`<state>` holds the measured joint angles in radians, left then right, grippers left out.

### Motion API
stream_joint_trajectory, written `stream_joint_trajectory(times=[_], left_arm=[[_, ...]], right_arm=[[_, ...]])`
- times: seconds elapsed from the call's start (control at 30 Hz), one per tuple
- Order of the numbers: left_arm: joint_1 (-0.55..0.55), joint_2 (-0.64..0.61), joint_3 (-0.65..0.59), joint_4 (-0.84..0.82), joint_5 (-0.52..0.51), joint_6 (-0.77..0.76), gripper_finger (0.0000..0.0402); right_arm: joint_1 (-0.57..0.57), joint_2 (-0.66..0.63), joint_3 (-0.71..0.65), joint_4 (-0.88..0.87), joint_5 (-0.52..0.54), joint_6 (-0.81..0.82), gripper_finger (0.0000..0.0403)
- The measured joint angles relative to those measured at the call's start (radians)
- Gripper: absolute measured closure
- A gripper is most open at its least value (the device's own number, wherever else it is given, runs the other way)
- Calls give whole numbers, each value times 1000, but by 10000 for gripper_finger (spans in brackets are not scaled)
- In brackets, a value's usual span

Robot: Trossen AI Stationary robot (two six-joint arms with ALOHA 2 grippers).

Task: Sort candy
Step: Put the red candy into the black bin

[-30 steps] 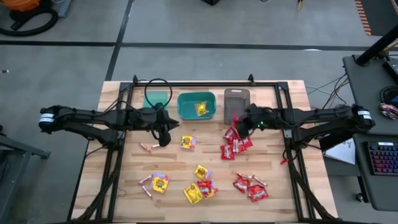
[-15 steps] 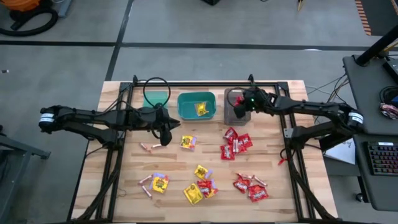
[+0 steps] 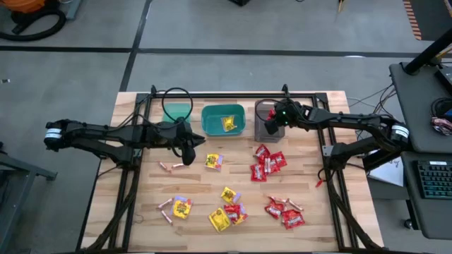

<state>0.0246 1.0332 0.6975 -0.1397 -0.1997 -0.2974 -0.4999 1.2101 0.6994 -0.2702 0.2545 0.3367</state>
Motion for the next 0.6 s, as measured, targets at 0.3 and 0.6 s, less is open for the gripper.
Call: stream_joint_trajectory(times=[0.3, 0.6], left_arm=[[0, 0, 0, 0, -1, 0, 364], [0, 0, 0, 0, -2, 0, 364]], right_arm=[[0, 3, 0, 24, 0, 3, 394], [0, 3, 0, 25, 8, 2, 380]])
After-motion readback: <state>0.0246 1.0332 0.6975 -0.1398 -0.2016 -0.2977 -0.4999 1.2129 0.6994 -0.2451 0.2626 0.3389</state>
